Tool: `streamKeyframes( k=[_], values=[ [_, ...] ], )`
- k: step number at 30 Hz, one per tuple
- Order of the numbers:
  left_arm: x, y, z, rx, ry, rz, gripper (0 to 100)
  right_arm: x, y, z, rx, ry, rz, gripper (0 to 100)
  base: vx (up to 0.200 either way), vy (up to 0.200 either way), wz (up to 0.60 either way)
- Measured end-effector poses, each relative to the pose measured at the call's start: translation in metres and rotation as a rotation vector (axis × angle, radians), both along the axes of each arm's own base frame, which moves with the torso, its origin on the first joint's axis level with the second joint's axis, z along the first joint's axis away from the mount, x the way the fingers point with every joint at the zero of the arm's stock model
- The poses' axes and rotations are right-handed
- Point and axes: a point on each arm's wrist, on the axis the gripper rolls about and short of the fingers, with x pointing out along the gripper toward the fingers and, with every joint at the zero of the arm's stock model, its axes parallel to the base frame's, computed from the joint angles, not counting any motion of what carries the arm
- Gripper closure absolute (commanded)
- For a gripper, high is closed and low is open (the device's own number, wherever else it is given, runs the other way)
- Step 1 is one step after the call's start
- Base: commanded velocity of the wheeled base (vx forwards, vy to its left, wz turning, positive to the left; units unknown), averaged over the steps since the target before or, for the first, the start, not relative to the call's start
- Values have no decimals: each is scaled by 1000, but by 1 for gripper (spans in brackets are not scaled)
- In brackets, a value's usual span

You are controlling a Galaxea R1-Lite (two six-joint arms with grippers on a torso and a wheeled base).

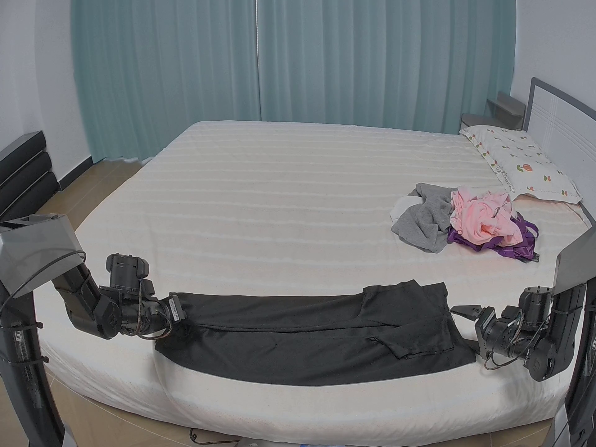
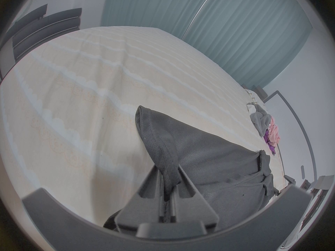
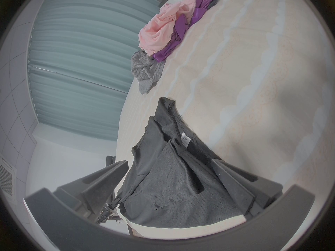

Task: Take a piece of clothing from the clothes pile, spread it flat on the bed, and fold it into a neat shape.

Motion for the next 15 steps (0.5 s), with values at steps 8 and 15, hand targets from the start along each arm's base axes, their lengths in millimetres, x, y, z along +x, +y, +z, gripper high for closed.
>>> streamKeyframes(
  k=[8, 15],
  values=[
    [0, -1, 0, 1, -5, -2, 100, 0, 0, 0, 0, 0, 0, 0, -200, 0, 0],
    [4, -1, 2, -2, -50, 0, 100, 0, 0, 0, 2, 0, -2, 0, -29, 0, 0]
  ],
)
